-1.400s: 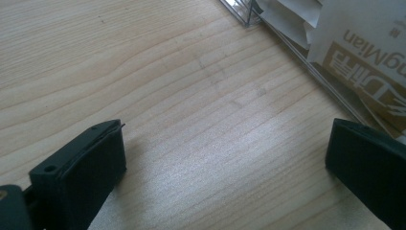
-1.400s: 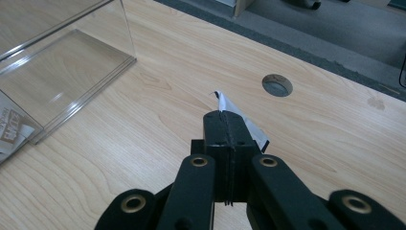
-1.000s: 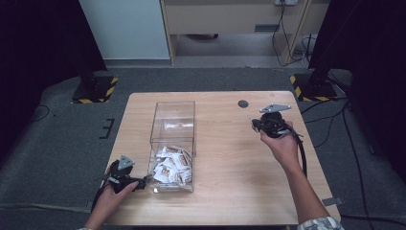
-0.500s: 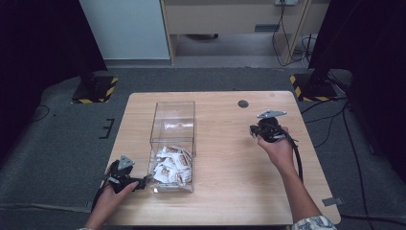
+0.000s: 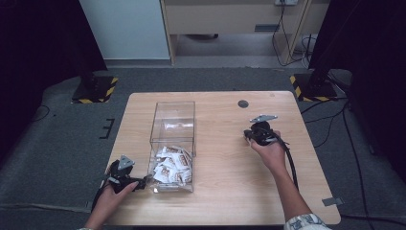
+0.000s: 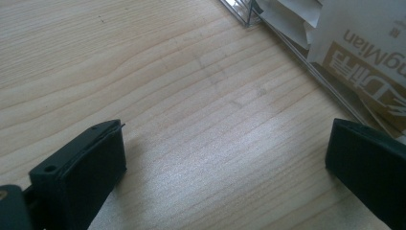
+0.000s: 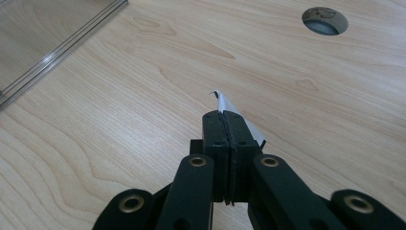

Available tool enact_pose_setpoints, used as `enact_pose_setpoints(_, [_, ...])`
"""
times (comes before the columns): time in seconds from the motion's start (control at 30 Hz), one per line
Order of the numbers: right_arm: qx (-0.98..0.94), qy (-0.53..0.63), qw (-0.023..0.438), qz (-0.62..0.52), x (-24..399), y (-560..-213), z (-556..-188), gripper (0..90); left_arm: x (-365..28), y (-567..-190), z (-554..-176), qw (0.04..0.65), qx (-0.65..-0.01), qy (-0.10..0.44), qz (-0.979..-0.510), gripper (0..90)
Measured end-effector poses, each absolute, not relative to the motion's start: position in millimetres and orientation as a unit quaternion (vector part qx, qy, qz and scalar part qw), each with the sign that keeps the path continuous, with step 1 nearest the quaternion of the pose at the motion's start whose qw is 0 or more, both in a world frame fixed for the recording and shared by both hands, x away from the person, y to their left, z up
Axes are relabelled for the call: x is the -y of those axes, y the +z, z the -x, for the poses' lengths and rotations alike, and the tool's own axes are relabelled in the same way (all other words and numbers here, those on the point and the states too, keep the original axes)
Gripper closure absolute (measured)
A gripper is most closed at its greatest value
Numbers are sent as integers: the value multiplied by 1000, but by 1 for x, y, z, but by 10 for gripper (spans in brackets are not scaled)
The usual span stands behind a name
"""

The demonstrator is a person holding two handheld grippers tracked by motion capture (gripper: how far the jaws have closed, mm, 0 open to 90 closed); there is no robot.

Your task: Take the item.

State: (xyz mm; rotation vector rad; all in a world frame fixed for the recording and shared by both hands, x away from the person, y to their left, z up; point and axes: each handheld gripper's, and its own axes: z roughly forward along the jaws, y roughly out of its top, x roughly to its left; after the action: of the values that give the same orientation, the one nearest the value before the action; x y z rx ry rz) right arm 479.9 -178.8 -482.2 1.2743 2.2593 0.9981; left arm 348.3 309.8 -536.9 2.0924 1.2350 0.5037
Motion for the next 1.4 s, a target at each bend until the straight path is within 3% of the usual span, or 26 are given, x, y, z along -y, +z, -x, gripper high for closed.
enact_pose_setpoints(1.07, [-803, 348, 168, -454, 166, -492, -484, 813, -310, -537, -348, 324, -471, 192, -798, 0])
enact_pose_setpoints(1.4, [-800, 346, 175, -458, 164, -490, -484, 644, -310, -537, -348, 324, -471, 192, -798, 0])
